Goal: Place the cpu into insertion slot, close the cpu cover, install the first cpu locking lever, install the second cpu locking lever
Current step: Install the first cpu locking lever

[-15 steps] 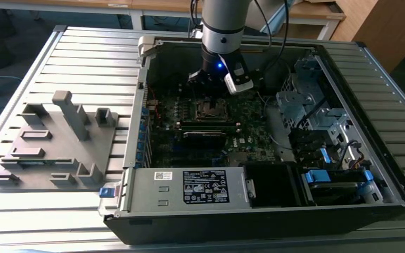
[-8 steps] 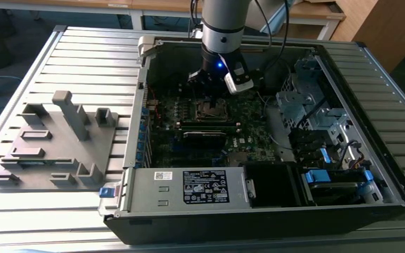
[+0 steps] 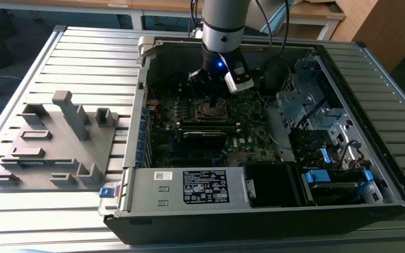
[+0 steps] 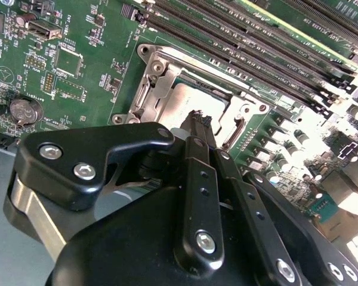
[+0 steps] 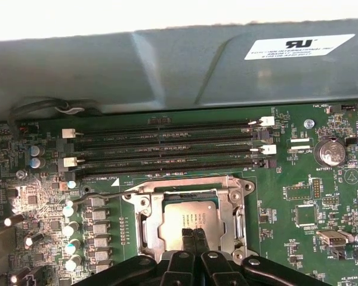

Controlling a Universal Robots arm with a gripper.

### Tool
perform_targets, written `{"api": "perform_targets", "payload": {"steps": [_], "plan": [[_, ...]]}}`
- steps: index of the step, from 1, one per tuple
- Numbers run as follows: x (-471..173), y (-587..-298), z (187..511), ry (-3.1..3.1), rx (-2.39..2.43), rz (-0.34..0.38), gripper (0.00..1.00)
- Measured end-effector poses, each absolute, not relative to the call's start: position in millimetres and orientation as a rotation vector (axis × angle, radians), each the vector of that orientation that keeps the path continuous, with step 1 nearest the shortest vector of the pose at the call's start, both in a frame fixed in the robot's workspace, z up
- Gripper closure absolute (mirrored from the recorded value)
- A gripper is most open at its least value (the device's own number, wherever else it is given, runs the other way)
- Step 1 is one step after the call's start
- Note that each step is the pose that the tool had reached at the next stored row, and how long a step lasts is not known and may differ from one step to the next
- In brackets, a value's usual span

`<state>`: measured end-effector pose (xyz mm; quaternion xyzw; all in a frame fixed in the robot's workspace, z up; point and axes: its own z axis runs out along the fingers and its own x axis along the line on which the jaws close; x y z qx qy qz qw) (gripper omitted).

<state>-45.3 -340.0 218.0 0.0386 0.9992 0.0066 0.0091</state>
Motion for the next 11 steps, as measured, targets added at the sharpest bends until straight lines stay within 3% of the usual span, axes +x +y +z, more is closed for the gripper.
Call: {"api": "perform_targets", "payload": {"steps": [11], "plan": [[-45.3,-340.0,224.9,3.121,0.121,0.020,0.89]]}}
